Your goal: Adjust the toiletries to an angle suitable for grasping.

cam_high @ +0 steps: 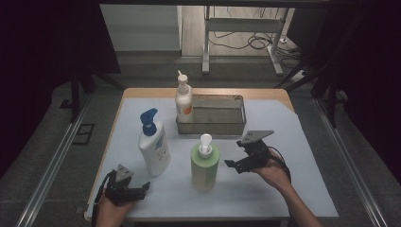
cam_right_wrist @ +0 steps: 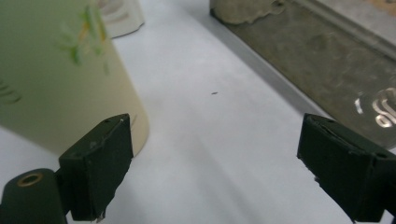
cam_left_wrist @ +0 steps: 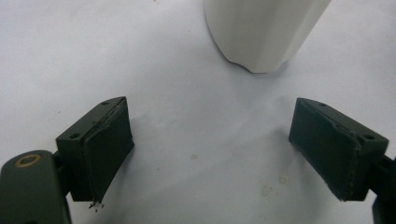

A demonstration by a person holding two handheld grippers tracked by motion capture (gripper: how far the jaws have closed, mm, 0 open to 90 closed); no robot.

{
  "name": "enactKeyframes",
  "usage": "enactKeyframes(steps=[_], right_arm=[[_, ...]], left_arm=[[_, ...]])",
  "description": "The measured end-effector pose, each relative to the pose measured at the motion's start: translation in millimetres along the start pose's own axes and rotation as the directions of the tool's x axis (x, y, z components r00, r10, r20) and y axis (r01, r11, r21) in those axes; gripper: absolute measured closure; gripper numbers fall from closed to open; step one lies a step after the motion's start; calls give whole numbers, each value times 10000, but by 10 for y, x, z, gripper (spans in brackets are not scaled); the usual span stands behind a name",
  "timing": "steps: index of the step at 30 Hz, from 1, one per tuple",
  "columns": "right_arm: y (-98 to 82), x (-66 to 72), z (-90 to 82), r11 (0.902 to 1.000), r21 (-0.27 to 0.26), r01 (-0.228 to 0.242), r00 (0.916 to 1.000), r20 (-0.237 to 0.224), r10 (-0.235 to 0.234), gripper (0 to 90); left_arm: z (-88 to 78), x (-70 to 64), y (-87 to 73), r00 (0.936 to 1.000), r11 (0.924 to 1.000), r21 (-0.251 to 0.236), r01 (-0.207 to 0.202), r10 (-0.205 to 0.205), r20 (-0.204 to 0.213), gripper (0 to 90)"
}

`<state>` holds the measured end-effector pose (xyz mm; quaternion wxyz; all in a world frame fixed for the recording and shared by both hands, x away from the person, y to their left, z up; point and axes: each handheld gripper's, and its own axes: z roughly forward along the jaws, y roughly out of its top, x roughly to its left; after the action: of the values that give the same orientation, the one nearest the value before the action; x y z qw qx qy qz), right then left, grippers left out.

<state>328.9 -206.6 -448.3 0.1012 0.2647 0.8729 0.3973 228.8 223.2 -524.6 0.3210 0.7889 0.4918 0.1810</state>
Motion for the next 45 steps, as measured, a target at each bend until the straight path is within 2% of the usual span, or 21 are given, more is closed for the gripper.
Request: enactKeyframes(steps=[8,12,21,24,27,39,45], right_arm=[[-77,138,-20,9998,-89,163,9985,-526,-168,35],[-56,230,-9,9994,-213,255,9964,-806,-271,0],[36,448,64,9984,-311,463,9867,-1546,-505,0],[67,489,92,9993,-255,260,9874,-1556,-297,0],[94,520,112,9991,-348,231,9870,-1585,-283,0],[236,669,191,9957,-657,659,9857,-1508,-752,4],[291,730,253,9937,-787,796,9855,-1439,-903,36]], left_arm=[[0,0,0,10000,10000,0,-1,1,-2,127],[0,0,0,10000,10000,1,-1,1,-3,127],[-1,0,0,10000,10000,6,-8,8,-5,127],[-1,0,0,10000,10000,6,-8,8,-7,127],[-1,-1,0,10000,10000,6,-6,6,-6,127],[-1,-1,-1,10000,10000,1,-4,4,-6,127],[-1,0,0,10000,10000,4,-2,2,-1,127]])
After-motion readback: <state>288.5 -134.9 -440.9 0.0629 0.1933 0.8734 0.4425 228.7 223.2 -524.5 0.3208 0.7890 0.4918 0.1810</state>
